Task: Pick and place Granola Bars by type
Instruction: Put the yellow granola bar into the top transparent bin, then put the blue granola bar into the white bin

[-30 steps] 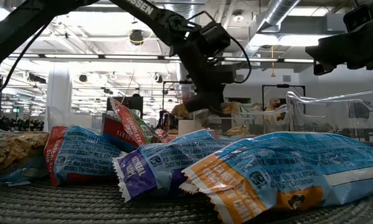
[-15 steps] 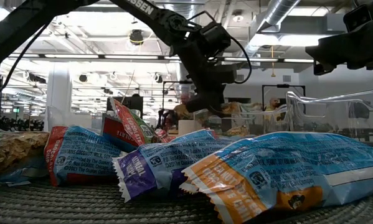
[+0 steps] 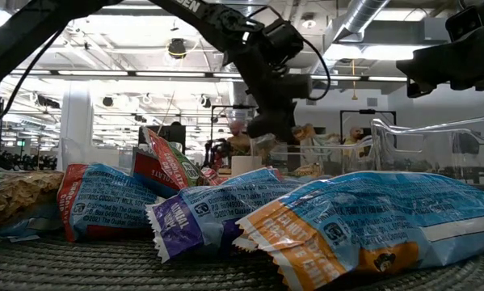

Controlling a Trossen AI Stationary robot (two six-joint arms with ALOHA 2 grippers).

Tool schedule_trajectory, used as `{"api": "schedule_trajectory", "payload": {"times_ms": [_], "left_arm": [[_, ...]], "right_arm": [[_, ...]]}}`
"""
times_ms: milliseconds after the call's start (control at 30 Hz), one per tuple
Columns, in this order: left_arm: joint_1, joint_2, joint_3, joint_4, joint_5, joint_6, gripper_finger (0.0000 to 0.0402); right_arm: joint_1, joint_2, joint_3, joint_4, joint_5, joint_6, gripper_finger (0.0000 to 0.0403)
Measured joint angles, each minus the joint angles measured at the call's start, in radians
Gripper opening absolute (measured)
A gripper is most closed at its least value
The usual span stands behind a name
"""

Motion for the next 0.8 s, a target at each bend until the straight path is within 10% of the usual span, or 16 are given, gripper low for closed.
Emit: {"api": "schedule_trajectory", "payload": {"times_ms": [233, 800], "left_arm": [[-0.006, -0.001, 0.029, -0.055, 0.005, -0.1, 0.0105], [-0.018, -0.001, 0.029, 0.018, -0.155, -0.066, 0.0313]], "right_arm": [[0.0, 0.0, 0.0, 0.0, 0.0, 0.0, 0.0133], [0.0, 0.0, 0.0, 0.0, 0.0, 0.0, 0.0133]]}}
